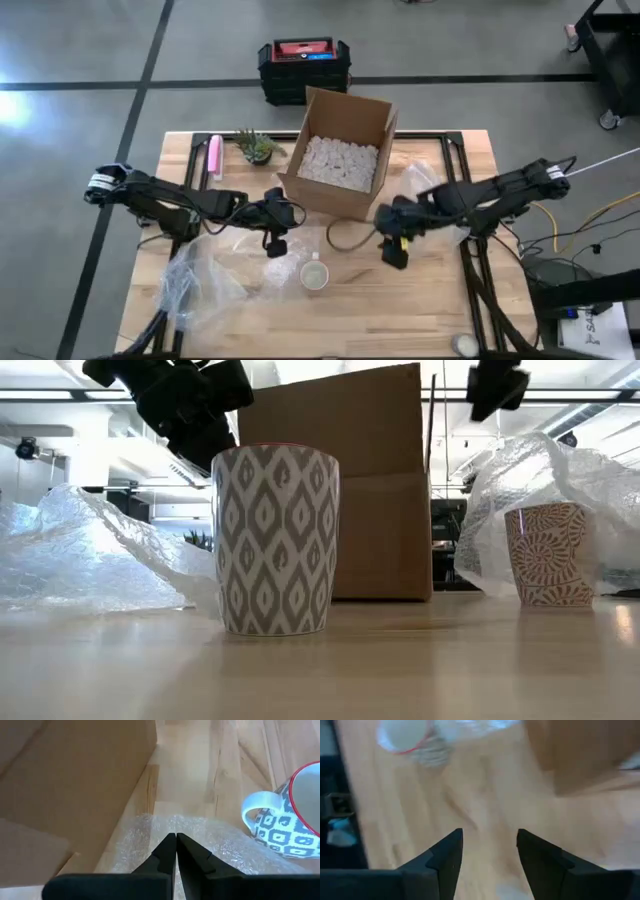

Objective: Wrap mug
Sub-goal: Prepare the bubble wrap

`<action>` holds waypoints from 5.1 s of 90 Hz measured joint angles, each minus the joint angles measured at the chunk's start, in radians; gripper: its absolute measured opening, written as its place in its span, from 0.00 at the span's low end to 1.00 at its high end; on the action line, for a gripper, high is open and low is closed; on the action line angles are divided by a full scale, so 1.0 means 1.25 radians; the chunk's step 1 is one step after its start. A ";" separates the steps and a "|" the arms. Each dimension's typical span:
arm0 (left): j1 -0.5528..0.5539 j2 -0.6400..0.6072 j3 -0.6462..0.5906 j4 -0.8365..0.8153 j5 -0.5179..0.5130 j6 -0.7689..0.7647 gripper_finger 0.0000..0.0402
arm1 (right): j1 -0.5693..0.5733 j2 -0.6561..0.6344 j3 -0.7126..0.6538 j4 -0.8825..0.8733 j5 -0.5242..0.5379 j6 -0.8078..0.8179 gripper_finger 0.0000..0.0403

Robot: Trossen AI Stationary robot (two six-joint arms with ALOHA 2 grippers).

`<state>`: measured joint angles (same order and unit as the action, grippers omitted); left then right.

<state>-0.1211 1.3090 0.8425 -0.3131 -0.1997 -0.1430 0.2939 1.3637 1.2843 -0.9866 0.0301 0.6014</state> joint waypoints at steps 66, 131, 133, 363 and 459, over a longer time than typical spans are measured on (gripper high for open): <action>0.000 0.000 0.000 0.021 0.000 0.003 0.00 | -0.079 0.087 -0.220 0.243 0.608 0.064 0.17; -0.005 -0.002 0.000 0.005 0.000 -0.003 0.00 | 0.111 0.104 -0.087 0.733 0.086 -0.216 0.16; -0.005 -0.004 0.000 0.004 0.000 -0.003 0.00 | 0.115 0.123 -0.078 0.754 0.095 -0.229 0.18; -0.007 -0.011 0.000 -0.066 0.049 -0.012 0.00 | 0.201 0.023 -0.180 -0.194 0.063 0.448 0.09; -0.246 -0.087 0.000 -0.295 0.064 -0.330 0.00 | 0.028 0.546 0.113 0.658 0.159 -0.266 0.45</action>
<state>-0.4290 1.2007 0.8425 -0.6817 -0.1196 -0.5552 0.3289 2.0460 1.4261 -0.1638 0.2288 0.2687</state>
